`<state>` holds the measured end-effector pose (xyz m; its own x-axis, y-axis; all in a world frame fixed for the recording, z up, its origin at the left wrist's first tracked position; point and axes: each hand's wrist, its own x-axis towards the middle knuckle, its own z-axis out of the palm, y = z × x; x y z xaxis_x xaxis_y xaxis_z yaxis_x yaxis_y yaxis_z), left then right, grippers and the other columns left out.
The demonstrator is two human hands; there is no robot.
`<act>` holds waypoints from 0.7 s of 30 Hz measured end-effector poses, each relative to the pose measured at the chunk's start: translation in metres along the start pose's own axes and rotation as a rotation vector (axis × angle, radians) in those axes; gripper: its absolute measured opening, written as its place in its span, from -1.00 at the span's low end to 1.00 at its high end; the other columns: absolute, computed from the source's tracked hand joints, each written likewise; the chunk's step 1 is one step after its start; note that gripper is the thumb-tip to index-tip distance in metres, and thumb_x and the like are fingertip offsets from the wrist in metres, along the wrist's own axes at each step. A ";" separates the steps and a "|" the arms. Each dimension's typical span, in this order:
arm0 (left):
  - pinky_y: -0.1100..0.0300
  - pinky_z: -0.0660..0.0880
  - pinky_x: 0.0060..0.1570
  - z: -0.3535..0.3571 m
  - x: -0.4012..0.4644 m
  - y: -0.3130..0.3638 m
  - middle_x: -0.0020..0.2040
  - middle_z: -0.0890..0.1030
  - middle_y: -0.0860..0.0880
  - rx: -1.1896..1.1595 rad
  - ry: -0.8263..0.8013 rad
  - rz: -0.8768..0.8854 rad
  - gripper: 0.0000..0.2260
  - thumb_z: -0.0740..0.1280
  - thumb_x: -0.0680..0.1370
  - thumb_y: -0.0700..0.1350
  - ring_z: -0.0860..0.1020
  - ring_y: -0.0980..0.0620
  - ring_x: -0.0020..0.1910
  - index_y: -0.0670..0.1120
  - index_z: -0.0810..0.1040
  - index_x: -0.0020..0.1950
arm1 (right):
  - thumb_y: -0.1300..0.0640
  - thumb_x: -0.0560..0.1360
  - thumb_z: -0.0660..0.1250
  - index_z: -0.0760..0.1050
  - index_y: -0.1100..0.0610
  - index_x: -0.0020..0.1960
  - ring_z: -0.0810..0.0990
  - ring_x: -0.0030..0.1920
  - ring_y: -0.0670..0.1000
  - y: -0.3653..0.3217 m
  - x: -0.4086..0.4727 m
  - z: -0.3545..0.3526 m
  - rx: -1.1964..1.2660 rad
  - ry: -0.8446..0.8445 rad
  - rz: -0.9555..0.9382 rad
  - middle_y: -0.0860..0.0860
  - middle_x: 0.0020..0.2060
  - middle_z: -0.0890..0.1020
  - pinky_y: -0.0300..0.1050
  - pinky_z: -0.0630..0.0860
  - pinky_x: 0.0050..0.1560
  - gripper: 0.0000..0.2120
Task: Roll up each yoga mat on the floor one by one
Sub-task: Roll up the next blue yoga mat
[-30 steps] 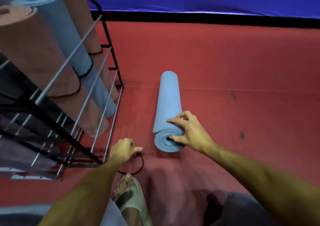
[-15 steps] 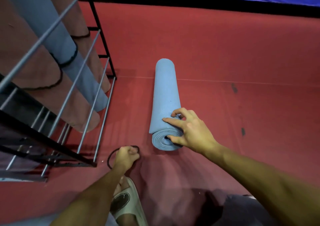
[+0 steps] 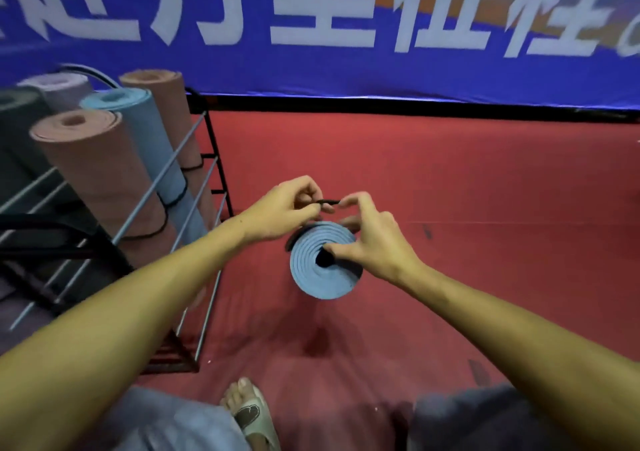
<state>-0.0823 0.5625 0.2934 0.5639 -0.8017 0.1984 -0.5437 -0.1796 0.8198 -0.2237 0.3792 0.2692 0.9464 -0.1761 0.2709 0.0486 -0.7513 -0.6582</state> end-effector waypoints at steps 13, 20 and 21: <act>0.03 0.46 0.31 -0.014 -0.001 0.063 0.45 0.51 -0.04 0.565 -0.003 0.274 -0.76 0.44 0.48 0.07 0.41 0.18 0.46 -0.02 0.49 0.01 | -0.25 0.28 0.58 0.74 -0.05 -0.02 0.72 -0.17 -0.06 -0.021 0.034 -0.065 -0.068 0.277 0.078 -0.05 -0.17 0.76 0.06 0.66 -0.05 -0.62; -0.06 0.54 -0.06 0.011 -0.015 0.046 -0.02 0.43 0.14 0.563 0.109 0.220 -0.35 0.59 0.25 0.39 0.46 0.01 -0.04 0.03 0.36 0.02 | -0.34 0.16 0.54 0.57 -0.03 -0.20 0.73 -0.24 0.11 -0.007 0.035 -0.060 0.083 0.440 0.252 -0.09 -0.18 0.68 0.17 0.69 -0.24 -0.55; -0.12 0.54 -0.08 0.015 -0.014 0.043 -0.03 0.43 0.15 0.581 0.171 0.215 -0.38 0.54 0.28 0.41 0.47 0.01 -0.05 0.05 0.35 0.00 | -0.35 0.16 0.54 0.52 -0.03 -0.21 0.72 -0.25 0.12 -0.007 0.035 -0.058 0.089 0.458 0.259 -0.10 -0.23 0.67 0.18 0.68 -0.24 -0.54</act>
<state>-0.1227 0.5577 0.3179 0.4697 -0.7606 0.4482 -0.8768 -0.3428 0.3372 -0.2097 0.3420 0.3239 0.6956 -0.6232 0.3573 -0.1228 -0.5932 -0.7956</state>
